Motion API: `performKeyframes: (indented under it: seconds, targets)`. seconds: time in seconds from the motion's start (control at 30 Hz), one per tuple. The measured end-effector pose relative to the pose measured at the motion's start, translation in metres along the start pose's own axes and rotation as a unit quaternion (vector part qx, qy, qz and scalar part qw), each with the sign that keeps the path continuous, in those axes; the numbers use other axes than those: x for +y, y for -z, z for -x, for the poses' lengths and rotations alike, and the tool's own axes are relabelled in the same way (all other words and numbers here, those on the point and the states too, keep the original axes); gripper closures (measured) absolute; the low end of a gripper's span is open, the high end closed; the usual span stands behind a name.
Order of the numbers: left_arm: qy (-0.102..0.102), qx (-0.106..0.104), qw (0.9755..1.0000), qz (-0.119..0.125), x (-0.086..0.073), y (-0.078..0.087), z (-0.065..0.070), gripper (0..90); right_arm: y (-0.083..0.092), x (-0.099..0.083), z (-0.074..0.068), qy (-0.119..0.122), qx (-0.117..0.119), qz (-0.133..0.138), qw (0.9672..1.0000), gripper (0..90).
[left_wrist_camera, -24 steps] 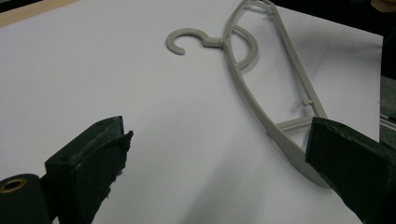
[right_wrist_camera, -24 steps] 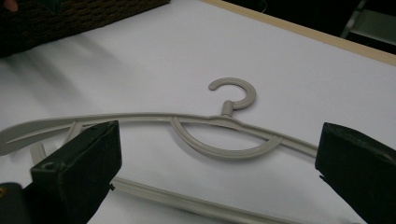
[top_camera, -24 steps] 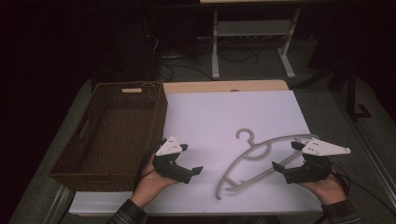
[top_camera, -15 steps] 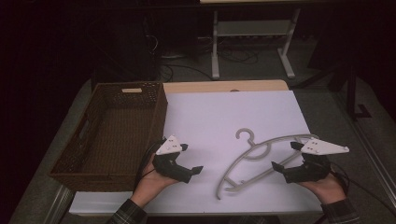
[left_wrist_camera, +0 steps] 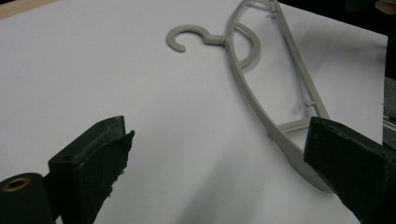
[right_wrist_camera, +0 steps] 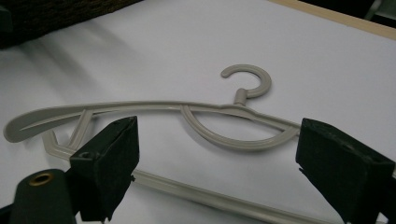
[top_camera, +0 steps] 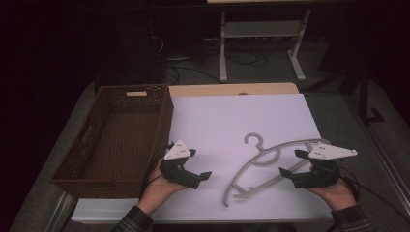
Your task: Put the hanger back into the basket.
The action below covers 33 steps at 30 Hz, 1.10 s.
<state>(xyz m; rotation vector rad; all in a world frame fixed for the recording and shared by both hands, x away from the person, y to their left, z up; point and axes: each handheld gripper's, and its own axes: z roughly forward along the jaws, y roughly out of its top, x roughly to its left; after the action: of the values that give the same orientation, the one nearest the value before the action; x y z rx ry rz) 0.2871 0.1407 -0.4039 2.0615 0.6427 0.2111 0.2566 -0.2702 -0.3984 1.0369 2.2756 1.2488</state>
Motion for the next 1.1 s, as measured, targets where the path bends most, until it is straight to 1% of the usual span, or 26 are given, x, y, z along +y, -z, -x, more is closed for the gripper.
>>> performKeyframes:
  seconds: [0.03,0.1,0.2,0.27,0.47,0.6,0.7,0.8,0.9,1.03,1.1]
  targets:
    - [0.001,-0.005,1.0000,-0.003,0.001,-0.002,0.000,7.7,0.000,0.000,0.000,-0.001,0.000,0.000,1.0000,12.8]
    - [0.001,-0.008,0.9999,-0.006,0.002,-0.005,0.001,11.4,0.000,-0.001,0.000,0.001,-0.002,-0.001,1.0000,12.8]
    - [0.010,-0.017,0.9998,-0.010,0.003,-0.011,0.002,15.6,0.001,-0.002,-0.001,-0.002,-0.006,-0.001,1.0000,12.7]
    - [0.011,-0.024,0.9995,-0.016,0.004,-0.015,0.004,18.5,0.001,-0.002,-0.001,-0.002,-0.007,0.001,1.0000,12.6]
    - [0.004,-0.047,0.9984,-0.032,0.007,-0.028,0.011,34.9,0.002,0.000,-0.004,0.002,-0.011,0.005,0.9999,12.5]
    - [0.003,-0.067,0.9968,-0.045,0.010,-0.037,0.013,47.1,0.001,0.000,-0.005,0.002,-0.012,0.005,0.9999,12.5]
    - [0.003,-0.079,0.9954,-0.054,0.012,-0.046,0.015,53.5,0.001,0.000,-0.005,0.003,-0.012,0.004,0.9999,12.6]
    - [0.004,-0.085,0.9943,-0.065,0.014,-0.055,0.016,58.4,0.001,0.000,-0.004,0.004,-0.013,0.003,0.9999,12.6]
    - [0.004,-0.083,0.9940,-0.071,0.017,-0.063,0.017,64.0,0.001,0.000,-0.004,0.004,-0.015,0.002,0.9999,12.6]
    - [-0.002,-0.084,0.9930,-0.083,0.020,-0.075,0.019,66.7,0.002,0.000,-0.003,0.004,-0.016,0.004,0.9999,12.7]
    - [-0.007,-0.081,0.9927,-0.089,0.021,-0.081,0.021,68.2,0.003,0.000,-0.003,0.003,-0.017,0.005,0.9998,12.7]
